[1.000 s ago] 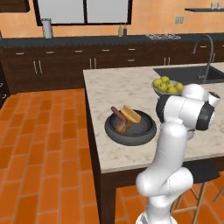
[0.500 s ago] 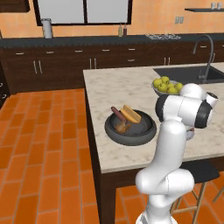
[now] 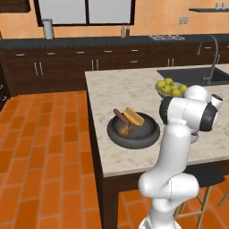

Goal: Place one bun and one sausage from the bowl on each plate.

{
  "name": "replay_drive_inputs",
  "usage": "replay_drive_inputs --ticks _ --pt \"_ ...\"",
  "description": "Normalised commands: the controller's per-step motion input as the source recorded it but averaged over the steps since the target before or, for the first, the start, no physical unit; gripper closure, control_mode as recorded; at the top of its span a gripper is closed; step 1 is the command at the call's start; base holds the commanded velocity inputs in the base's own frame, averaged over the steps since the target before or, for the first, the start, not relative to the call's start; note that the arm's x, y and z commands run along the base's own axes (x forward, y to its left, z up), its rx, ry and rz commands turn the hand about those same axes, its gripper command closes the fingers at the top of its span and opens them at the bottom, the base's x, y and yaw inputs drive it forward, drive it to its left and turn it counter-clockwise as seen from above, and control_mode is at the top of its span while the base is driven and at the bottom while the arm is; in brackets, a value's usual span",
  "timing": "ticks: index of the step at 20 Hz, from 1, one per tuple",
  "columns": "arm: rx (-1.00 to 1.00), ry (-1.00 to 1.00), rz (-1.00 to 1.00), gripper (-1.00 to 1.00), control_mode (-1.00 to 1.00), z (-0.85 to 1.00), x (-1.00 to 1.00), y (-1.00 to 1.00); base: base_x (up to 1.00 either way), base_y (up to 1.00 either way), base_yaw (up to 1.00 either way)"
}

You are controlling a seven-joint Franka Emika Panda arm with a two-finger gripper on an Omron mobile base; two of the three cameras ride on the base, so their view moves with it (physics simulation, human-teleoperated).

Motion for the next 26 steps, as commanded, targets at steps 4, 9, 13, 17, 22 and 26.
replay_drive_inputs --ticks 4,9,13,17,22,26 --pt "-0.09 0.01 0.0 -1.0 -1.0 0.17 0.0 0.16 0.0 0.0 0.0" --pt "-0.09 0.0 0.0 -1.0 -1.0 0.77 -0.14 0.43 0.0 0.0 0.0" --pt "-0.02 0.0 0.0 -1.0 -1.0 0.97 -0.41 0.81 0.0 0.0 0.0" --pt "0.0 -0.01 0.0 -1.0 -1.0 1.0 -0.35 0.86 0.0 0.0 0.0" --pt "0.02 0.0 0.02 -1.0 -1.0 0.74 -0.15 0.82 0.0 0.0 0.0" --pt "0.06 0.0 0.0 -1.0 -1.0 0.44 -0.18 0.99 0.0 0.0 0.0"
